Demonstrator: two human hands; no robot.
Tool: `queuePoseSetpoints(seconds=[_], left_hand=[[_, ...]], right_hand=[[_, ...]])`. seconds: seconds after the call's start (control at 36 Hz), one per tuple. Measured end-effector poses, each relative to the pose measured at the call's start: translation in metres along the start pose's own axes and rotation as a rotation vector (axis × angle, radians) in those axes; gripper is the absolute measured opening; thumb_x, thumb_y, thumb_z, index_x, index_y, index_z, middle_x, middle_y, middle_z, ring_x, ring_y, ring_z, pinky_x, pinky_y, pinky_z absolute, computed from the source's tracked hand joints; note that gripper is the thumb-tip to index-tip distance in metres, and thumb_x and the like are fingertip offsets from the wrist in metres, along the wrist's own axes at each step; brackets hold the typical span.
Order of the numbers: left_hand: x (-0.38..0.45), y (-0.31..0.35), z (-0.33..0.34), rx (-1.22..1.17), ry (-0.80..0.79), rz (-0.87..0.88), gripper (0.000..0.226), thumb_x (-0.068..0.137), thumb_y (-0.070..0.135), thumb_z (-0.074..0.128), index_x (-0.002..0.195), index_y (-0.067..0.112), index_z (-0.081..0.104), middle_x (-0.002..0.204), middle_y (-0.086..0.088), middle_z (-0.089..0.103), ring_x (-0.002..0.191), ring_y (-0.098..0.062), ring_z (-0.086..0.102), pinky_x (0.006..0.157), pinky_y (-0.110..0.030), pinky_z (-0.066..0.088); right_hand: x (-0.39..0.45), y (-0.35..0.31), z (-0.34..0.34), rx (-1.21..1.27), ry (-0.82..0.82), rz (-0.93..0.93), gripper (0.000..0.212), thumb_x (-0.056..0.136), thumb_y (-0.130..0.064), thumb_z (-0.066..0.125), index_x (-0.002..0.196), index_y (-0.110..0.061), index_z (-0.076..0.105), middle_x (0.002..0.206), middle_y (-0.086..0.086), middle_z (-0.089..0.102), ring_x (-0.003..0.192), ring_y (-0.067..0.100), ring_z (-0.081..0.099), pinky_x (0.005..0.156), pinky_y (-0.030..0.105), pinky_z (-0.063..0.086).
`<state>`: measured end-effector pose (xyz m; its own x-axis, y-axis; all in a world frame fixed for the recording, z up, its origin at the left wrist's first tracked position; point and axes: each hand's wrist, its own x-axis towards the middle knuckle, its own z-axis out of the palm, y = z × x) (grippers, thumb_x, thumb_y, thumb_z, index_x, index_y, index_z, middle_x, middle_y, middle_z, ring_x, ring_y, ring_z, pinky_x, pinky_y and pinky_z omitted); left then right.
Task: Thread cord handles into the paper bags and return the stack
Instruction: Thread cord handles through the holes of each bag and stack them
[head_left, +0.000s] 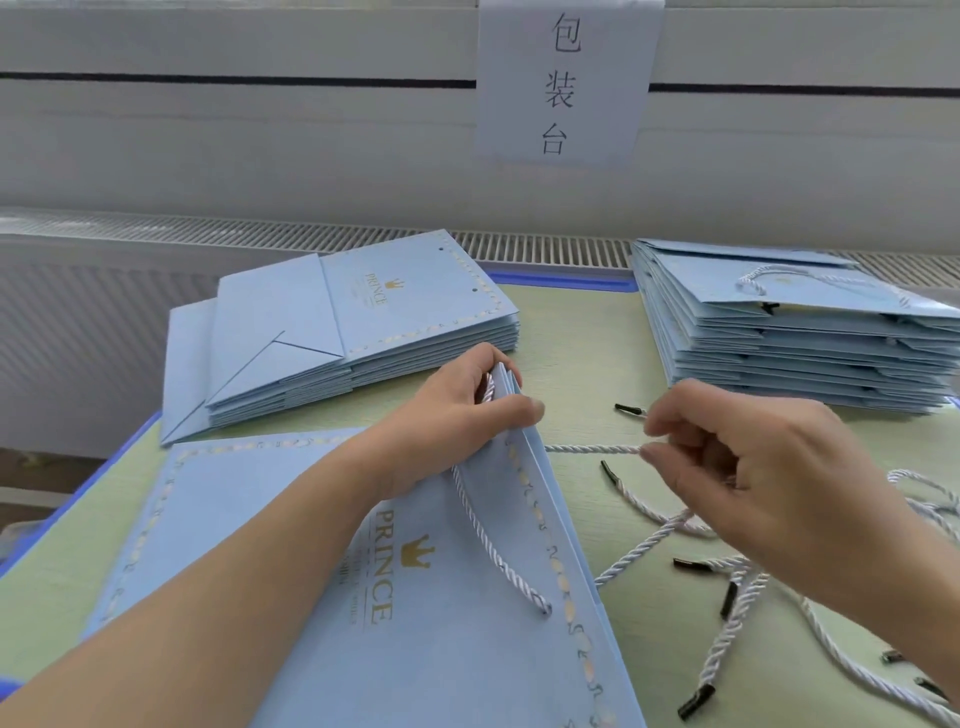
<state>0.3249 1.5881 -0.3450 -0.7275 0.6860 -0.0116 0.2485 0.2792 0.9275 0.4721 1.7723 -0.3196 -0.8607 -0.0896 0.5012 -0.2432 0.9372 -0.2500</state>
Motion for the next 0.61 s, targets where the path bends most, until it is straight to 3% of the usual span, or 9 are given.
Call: queuePoseSetpoints(seconds=[0.06,0.14,0.19,0.28,0.33,0.42,0.47,0.53,0.61], left_hand=[[0.0,0.0,0.0,0.02,0.013,0.029,0.042,0.075,0.053,0.071,0.09,0.019,0.052,0.069,0.005,0.043,0.056,-0.004,0.039,0.051,-0.011,0.034],[0.001,0.0,0.0,0.024,0.053,0.064,0.052,0.087,0.061,0.048,0.098,0.01,0.055,0.074,0.006,0.042,0.06,0.0,0.039,0.057,-0.009,0.034],[0.002,-0.001,0.001,0.041,0.067,0.059,0.038,0.099,0.045,0.044,0.103,0.01,0.058,0.079,0.008,0.047,0.068,0.001,0.041,0.062,-0.009,0.034],[0.003,-0.002,0.003,0.035,0.058,0.038,0.014,0.101,0.02,0.046,0.1,0.016,0.06,0.077,0.008,0.048,0.067,0.0,0.042,0.063,-0.011,0.034],[0.002,-0.003,0.004,0.026,0.045,0.036,0.013,0.101,0.018,0.047,0.098,0.02,0.059,0.076,0.008,0.048,0.065,-0.001,0.042,0.061,-0.013,0.034],[0.002,-0.001,0.004,0.007,0.043,0.037,0.01,0.1,0.017,0.05,0.098,0.022,0.059,0.076,0.006,0.049,0.065,-0.002,0.044,0.062,-0.014,0.035],[0.002,0.001,0.004,-0.012,0.052,0.041,0.009,0.098,0.015,0.054,0.098,0.022,0.06,0.08,0.002,0.05,0.072,-0.007,0.046,0.069,-0.018,0.037],[0.002,0.006,0.006,-0.026,0.066,0.054,0.008,0.096,0.015,0.057,0.099,0.022,0.06,0.083,-0.001,0.05,0.077,-0.012,0.046,0.075,-0.024,0.038],[0.002,0.019,0.007,-0.064,0.081,0.093,0.011,0.094,0.013,0.06,0.1,0.023,0.059,0.08,0.0,0.052,0.074,-0.011,0.048,0.073,-0.023,0.04]], right_hand=[[0.002,0.001,0.0,0.041,-0.001,0.006,0.02,0.083,-0.041,0.05,0.084,-0.023,0.058,0.062,-0.019,0.048,0.054,0.009,0.045,0.051,0.016,0.037],[0.005,0.004,-0.003,0.189,-0.101,0.061,0.02,0.08,-0.047,0.05,0.086,-0.031,0.061,0.079,-0.018,0.057,0.058,0.007,0.052,0.054,0.009,0.038],[0.008,0.006,-0.007,0.265,-0.199,0.095,0.02,0.079,-0.051,0.053,0.086,-0.035,0.063,0.086,-0.019,0.061,0.068,0.007,0.057,0.058,0.011,0.042],[0.014,0.007,-0.013,0.317,-0.35,0.137,0.02,0.086,-0.055,0.055,0.091,-0.037,0.064,0.09,-0.018,0.064,0.085,0.007,0.058,0.071,0.019,0.046],[0.02,0.005,-0.02,0.238,-0.46,0.148,0.028,0.081,-0.059,0.049,0.094,-0.038,0.064,0.094,-0.023,0.061,0.097,-0.006,0.051,0.079,0.01,0.04],[0.03,0.0,-0.026,0.098,-0.587,0.174,0.035,0.082,-0.059,0.041,0.105,-0.041,0.059,0.103,-0.027,0.055,0.1,-0.017,0.042,0.077,0.002,0.032],[0.036,-0.004,-0.026,0.059,-0.618,0.228,0.039,0.088,-0.056,0.036,0.113,-0.037,0.058,0.108,-0.021,0.057,0.1,-0.008,0.048,0.081,0.006,0.037],[0.04,-0.007,-0.019,0.079,-0.623,0.287,0.045,0.092,-0.055,0.032,0.124,-0.033,0.054,0.117,-0.014,0.059,0.108,0.004,0.052,0.094,0.023,0.04],[0.043,-0.015,-0.003,0.289,-0.611,0.43,0.064,0.086,-0.067,0.033,0.137,-0.03,0.043,0.132,-0.009,0.055,0.121,0.01,0.049,0.105,0.031,0.036]])
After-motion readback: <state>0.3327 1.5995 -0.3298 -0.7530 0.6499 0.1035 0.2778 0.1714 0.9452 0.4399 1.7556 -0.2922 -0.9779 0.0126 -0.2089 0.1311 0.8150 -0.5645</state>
